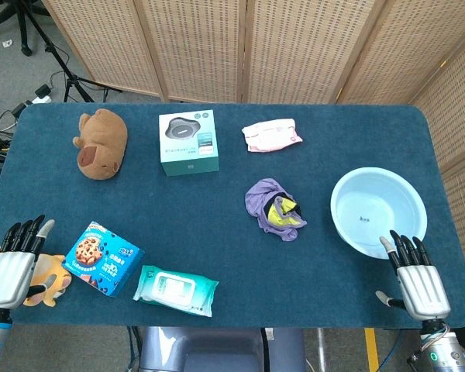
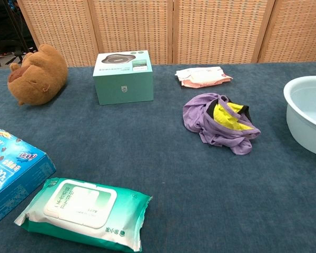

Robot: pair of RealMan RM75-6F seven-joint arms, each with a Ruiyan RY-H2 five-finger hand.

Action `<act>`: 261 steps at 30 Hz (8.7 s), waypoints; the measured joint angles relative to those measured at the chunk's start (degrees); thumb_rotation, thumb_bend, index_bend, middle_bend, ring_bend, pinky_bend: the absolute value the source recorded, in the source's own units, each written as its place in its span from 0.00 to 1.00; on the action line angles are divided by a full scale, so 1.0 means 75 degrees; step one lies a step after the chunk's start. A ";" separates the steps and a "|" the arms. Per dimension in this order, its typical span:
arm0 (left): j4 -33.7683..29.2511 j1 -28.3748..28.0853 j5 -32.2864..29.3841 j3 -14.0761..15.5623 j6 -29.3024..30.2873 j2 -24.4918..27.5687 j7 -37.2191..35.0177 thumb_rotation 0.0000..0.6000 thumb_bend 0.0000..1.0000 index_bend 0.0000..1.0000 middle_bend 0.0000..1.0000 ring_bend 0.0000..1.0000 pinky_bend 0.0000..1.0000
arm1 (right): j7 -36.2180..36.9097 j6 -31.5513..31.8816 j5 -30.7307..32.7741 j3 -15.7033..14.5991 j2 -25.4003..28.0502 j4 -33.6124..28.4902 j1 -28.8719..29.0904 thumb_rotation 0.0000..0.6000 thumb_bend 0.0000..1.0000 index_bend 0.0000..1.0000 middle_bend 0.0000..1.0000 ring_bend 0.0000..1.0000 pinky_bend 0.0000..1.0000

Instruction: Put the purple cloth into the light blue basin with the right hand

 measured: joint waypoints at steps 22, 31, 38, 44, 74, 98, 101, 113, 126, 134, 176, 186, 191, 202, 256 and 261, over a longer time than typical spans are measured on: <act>0.0064 -0.0040 0.0002 0.0008 -0.0096 0.0044 -0.0209 1.00 0.19 0.00 0.00 0.00 0.00 | -0.0122 0.0031 0.0072 0.0060 0.0000 -0.0059 -0.0001 1.00 0.05 0.00 0.00 0.00 0.00; 0.0016 -0.0018 0.0095 0.0016 -0.0012 0.0097 -0.0309 1.00 0.19 0.00 0.00 0.00 0.00 | -0.0250 0.0083 -0.0077 0.0017 -0.0086 0.0002 0.0002 1.00 0.05 0.00 0.00 0.00 0.00; 0.0027 -0.0003 0.0153 0.0012 0.0037 0.0117 -0.0400 1.00 0.19 0.00 0.00 0.00 0.00 | -0.0375 -0.0155 -0.0206 -0.0001 -0.0037 -0.0225 0.0165 1.00 0.00 0.00 0.00 0.00 0.00; -0.0009 0.0003 0.0275 0.0038 0.0074 0.0144 -0.0478 1.00 0.18 0.00 0.00 0.00 0.00 | -0.0976 -0.0708 -0.0117 0.0184 0.0061 -0.0973 0.0619 1.00 0.00 0.00 0.00 0.00 0.00; 0.0007 -0.0004 0.0152 -0.0063 0.0036 0.0470 -0.1407 1.00 0.19 0.00 0.00 0.00 0.00 | -0.4880 -0.3108 0.6302 0.2566 -0.2136 -0.1677 0.5158 1.00 0.00 0.00 0.00 0.00 0.00; 0.0075 -0.0094 0.0033 -0.0057 -0.0179 0.0401 -0.1305 1.00 0.19 0.00 0.00 0.00 0.00 | -0.4213 -0.4035 0.8022 0.2020 -0.2900 0.0758 0.6655 1.00 0.00 0.00 0.00 0.00 0.00; 0.0073 -0.0091 0.0032 -0.0054 -0.0174 0.0396 -0.1291 1.00 0.19 0.00 0.00 0.00 0.00 | -0.4085 -0.4082 0.8021 0.1954 -0.2952 0.0856 0.6702 1.00 0.00 0.00 0.00 0.00 0.00; 0.0062 -0.0103 0.0030 -0.0039 -0.0205 0.0378 -0.1252 1.00 0.19 0.00 0.00 0.00 0.00 | -0.3374 -0.4218 0.7629 0.1770 -0.3362 0.1431 0.6710 1.00 0.00 0.00 0.00 0.00 0.00; 0.0050 -0.0092 0.0039 -0.0035 -0.0180 0.0384 -0.1257 1.00 0.19 0.00 0.00 0.00 0.00 | -0.2774 -0.4191 0.6992 0.1611 -0.3885 0.2236 0.6676 1.00 0.01 0.00 0.00 0.00 0.00; 0.0025 -0.0079 0.0074 -0.0019 -0.0154 0.0388 -0.1244 1.00 0.19 0.00 0.00 0.00 0.00 | -0.2400 -0.4018 0.6547 0.1503 -0.4107 0.2616 0.6507 1.00 0.07 0.04 0.00 0.00 0.11; -0.0040 -0.0032 0.0142 -0.0009 -0.0070 0.0453 -0.1351 1.00 0.19 0.00 0.00 0.00 0.00 | -0.2709 -0.3164 0.5483 0.1647 -0.4247 0.2508 0.6185 1.00 0.26 0.72 0.57 0.53 0.73; -0.0036 -0.0046 0.0141 0.0002 -0.0111 0.0440 -0.1323 1.00 0.18 0.00 0.00 0.00 0.00 | -0.3192 -0.2845 0.5359 0.2020 -0.3741 0.1500 0.6372 1.00 0.26 0.72 0.57 0.53 0.73; -0.0056 -0.0025 0.0201 0.0017 -0.0060 0.0449 -0.1322 1.00 0.18 0.00 0.00 0.00 0.00 | -0.3771 -0.2611 0.5471 0.2244 -0.3364 0.0848 0.6559 1.00 0.26 0.72 0.57 0.53 0.73; -0.0057 -0.0007 0.0250 0.0029 -0.0022 0.0465 -0.1342 1.00 0.18 0.00 0.00 0.00 0.00 | -0.4762 -0.2043 0.5969 0.2811 -0.2194 -0.0259 0.6870 1.00 0.26 0.72 0.57 0.53 0.73; -0.0201 0.0040 0.0494 0.0163 0.0000 0.0357 -0.0922 1.00 0.19 0.00 0.00 0.00 0.00 | -0.0918 -0.2998 0.5663 0.1698 -0.0296 0.1598 0.4162 1.00 0.03 0.10 0.00 0.00 0.04; -0.0204 0.0043 0.0496 0.0161 0.0005 0.0362 -0.0929 1.00 0.18 0.00 0.00 0.00 0.00 | -0.1003 -0.3013 0.5807 0.1723 -0.0282 0.1555 0.4159 1.00 0.00 0.04 0.00 0.00 0.00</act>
